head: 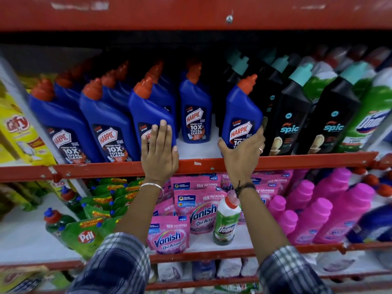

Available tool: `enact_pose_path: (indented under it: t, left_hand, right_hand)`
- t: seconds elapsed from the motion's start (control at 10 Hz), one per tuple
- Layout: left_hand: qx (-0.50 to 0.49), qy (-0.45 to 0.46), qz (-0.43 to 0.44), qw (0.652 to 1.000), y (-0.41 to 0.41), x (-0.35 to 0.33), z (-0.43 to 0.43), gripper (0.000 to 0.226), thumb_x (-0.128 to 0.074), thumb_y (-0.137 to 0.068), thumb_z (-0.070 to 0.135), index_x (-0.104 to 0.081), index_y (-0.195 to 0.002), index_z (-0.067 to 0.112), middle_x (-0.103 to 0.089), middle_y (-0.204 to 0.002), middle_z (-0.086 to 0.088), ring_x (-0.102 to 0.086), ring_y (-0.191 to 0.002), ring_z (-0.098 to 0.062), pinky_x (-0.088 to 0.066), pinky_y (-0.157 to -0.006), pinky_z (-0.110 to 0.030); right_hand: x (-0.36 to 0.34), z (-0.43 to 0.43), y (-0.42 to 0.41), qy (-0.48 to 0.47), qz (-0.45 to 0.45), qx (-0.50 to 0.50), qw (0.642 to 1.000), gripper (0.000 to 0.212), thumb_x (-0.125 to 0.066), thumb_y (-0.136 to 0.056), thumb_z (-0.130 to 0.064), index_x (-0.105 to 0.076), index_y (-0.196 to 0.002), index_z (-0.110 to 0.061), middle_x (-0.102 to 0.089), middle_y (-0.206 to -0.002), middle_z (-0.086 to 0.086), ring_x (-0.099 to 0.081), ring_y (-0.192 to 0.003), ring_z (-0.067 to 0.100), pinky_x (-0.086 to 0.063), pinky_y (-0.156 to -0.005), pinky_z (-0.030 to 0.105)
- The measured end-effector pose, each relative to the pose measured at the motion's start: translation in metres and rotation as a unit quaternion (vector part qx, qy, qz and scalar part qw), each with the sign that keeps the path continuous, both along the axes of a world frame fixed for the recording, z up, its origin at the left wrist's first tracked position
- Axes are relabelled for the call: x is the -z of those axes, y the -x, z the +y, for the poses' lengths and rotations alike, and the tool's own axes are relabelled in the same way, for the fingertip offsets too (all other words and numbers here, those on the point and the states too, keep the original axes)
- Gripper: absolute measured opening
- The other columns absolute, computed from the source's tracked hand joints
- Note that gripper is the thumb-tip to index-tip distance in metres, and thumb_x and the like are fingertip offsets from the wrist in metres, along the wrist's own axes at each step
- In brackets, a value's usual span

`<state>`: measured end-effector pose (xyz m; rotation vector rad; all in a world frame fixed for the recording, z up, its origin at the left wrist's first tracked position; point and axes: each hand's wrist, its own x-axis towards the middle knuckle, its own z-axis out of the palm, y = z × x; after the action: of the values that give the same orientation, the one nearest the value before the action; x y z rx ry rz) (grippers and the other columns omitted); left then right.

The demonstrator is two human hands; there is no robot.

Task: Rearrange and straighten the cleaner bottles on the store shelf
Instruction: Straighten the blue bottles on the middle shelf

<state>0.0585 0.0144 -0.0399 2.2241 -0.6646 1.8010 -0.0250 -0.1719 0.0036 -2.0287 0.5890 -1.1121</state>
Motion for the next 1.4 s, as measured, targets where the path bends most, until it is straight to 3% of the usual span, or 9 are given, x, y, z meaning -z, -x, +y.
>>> enact_pose_path:
  t: [0.1, 0.3, 0.5, 0.6, 0.9, 1.1, 1.2, 1.4]
  left_hand:
    - [0.005, 0.001, 0.003, 1.000, 0.000, 0.000, 0.000, 0.065, -0.032, -0.095, 0.026, -0.005, -0.152, 0.012, 0.006, -0.160, 0.001, 0.002, -0.147, -0.016, -0.003, -0.119, -0.040]
    - [0.000, -0.004, -0.001, 1.000, -0.001, 0.000, 0.001, 0.063, -0.030, -0.097, 0.027, -0.006, -0.152, 0.011, 0.005, -0.160, 0.000, 0.001, -0.147, -0.016, -0.002, -0.119, -0.040]
    - [0.005, -0.004, 0.008, 1.000, -0.001, 0.002, 0.001, 0.063, -0.030, -0.097, 0.027, -0.005, -0.152, 0.011, 0.005, -0.160, 0.000, 0.000, -0.147, -0.016, -0.004, -0.119, -0.040]
    - [0.006, -0.003, 0.011, 1.000, -0.001, 0.002, 0.001, 0.065, -0.032, -0.096, 0.026, -0.005, -0.152, 0.011, 0.004, -0.160, 0.000, 0.000, -0.147, -0.016, -0.003, -0.119, -0.039]
    - [0.003, -0.003, 0.020, 1.000, 0.001, 0.002, 0.001, 0.065, -0.033, -0.095, 0.025, -0.005, -0.152, 0.011, 0.005, -0.160, 0.000, 0.001, -0.147, -0.016, -0.001, -0.120, -0.039]
    - [0.008, -0.003, 0.018, 1.000, 0.002, 0.001, 0.000, 0.064, -0.033, -0.096, 0.025, -0.006, -0.152, 0.011, 0.004, -0.160, 0.000, 0.000, -0.147, -0.016, -0.004, -0.119, -0.040]
    - [0.008, 0.001, 0.016, 1.000, 0.001, 0.002, 0.000, 0.061, -0.031, -0.097, 0.024, -0.008, -0.152, 0.010, 0.003, -0.161, 0.000, -0.001, -0.147, -0.017, -0.005, -0.119, -0.040]
    - [0.002, 0.005, 0.005, 1.000, -0.002, 0.004, 0.000, 0.060, -0.032, -0.097, 0.023, -0.012, -0.151, 0.008, -0.001, -0.161, -0.001, -0.002, -0.147, -0.019, -0.005, -0.120, -0.041]
  right_hand:
    - [-0.002, 0.000, -0.001, -0.013, -0.036, -0.013, 0.999, 0.105, -0.083, -0.064, -0.037, -0.022, -0.141, 0.001, -0.040, -0.134, 0.020, -0.042, -0.120, 0.035, -0.047, -0.091, 0.043]
    - [-0.016, 0.029, -0.007, 0.002, -0.071, -0.036, 0.997, 0.103, -0.084, -0.062, -0.045, -0.029, -0.137, -0.003, -0.046, -0.131, 0.015, -0.047, -0.118, 0.029, -0.046, -0.085, 0.034]
    - [-0.014, 0.062, -0.011, 0.027, -0.043, -0.035, 0.998, 0.104, -0.083, -0.059, -0.050, -0.029, -0.137, -0.006, -0.045, -0.135, 0.013, -0.047, -0.121, 0.030, -0.050, -0.086, 0.040]
    - [-0.007, 0.072, -0.011, 0.027, -0.036, -0.031, 0.999, 0.101, -0.085, -0.060, -0.043, -0.031, -0.136, -0.003, -0.045, -0.135, 0.013, -0.047, -0.121, 0.030, -0.050, -0.084, 0.039]
    - [0.001, 0.077, -0.012, 0.060, -0.016, 0.001, 0.998, 0.098, -0.072, -0.057, -0.069, -0.031, -0.123, -0.009, -0.052, -0.116, 0.017, -0.057, -0.103, 0.033, -0.057, -0.062, 0.044]
    - [0.009, 0.057, 0.012, 0.055, -0.010, -0.039, 0.998, 0.106, -0.064, -0.061, -0.077, -0.032, -0.133, -0.007, -0.046, -0.130, 0.015, -0.048, -0.119, 0.029, -0.054, -0.085, 0.044]
    - [0.009, 0.024, 0.036, 0.012, -0.097, -0.075, 0.992, 0.082, -0.068, -0.071, -0.060, -0.039, -0.127, -0.008, -0.045, -0.129, 0.013, -0.045, -0.121, 0.027, -0.045, -0.099, 0.045]
    - [-0.002, -0.087, 0.058, 0.003, -0.227, 0.048, 0.973, 0.046, -0.060, -0.088, -0.032, -0.047, -0.113, 0.004, -0.049, -0.114, 0.026, -0.046, -0.109, 0.037, -0.033, -0.101, 0.023]
